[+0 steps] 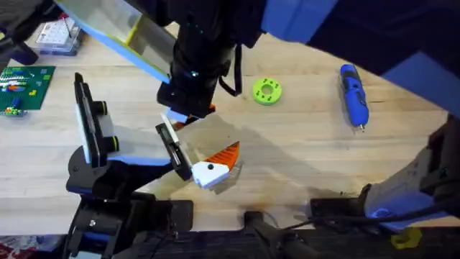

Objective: Pick up the gripper from the table and insert it into the empty holder that is missing its gripper. Then pick up a screw, insert it into the mounting hole, and use the screwdriver to tighten it. Finally, clean up the table by picking up the vegetable and placing it into the bucket.

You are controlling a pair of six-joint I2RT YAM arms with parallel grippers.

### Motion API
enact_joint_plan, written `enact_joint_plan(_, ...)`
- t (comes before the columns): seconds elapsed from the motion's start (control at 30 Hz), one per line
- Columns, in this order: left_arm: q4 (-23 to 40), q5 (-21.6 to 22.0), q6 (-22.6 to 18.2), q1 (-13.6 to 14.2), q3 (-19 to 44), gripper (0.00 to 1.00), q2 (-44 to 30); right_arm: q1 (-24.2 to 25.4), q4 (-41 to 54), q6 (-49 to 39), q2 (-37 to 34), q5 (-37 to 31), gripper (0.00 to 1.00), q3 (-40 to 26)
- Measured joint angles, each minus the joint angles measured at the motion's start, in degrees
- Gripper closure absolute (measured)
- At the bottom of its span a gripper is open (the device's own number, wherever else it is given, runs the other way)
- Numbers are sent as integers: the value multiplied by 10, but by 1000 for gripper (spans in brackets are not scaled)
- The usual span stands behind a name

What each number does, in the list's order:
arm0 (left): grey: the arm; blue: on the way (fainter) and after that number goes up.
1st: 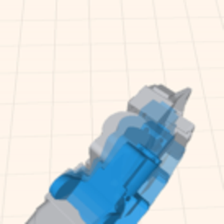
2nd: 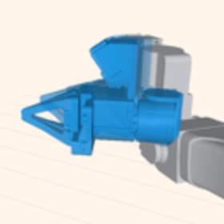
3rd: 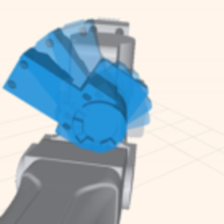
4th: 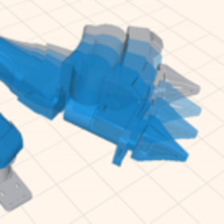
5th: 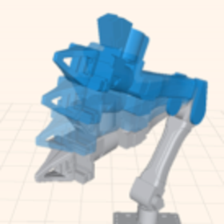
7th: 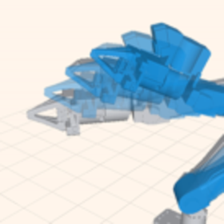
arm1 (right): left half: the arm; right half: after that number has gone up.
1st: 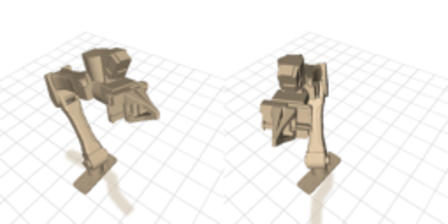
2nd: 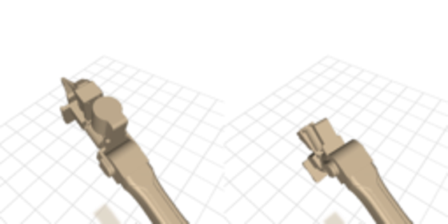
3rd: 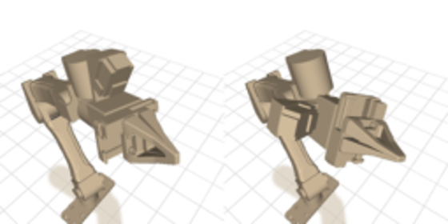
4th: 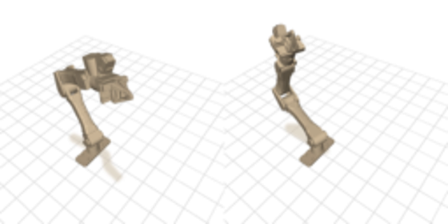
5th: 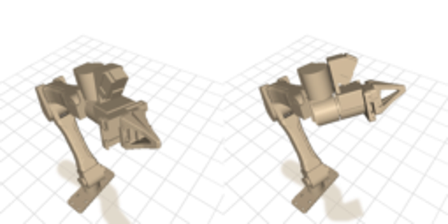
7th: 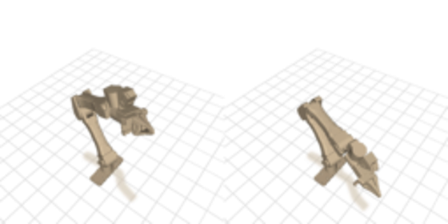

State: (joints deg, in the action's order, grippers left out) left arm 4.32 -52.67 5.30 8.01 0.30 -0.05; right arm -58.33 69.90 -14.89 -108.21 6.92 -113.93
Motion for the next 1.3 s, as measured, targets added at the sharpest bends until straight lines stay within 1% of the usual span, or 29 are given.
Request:
enact_joint_plan(0.13,0,0,7,0,0,14,0,0,-6,0,-3,0,998,0)
enact_joint_plan(0.5,0,-1,7,0,0,14,0,0,-11,0,-5,0,998,0)
enact_joint_plan(1.07,0,-1,7,0,0,14,0,5,2,3,-6,-1,998,-4)
enact_joint_plan(1.3,0,-1,7,0,0,14,0,5,13,3,-6,-3,998,-16)
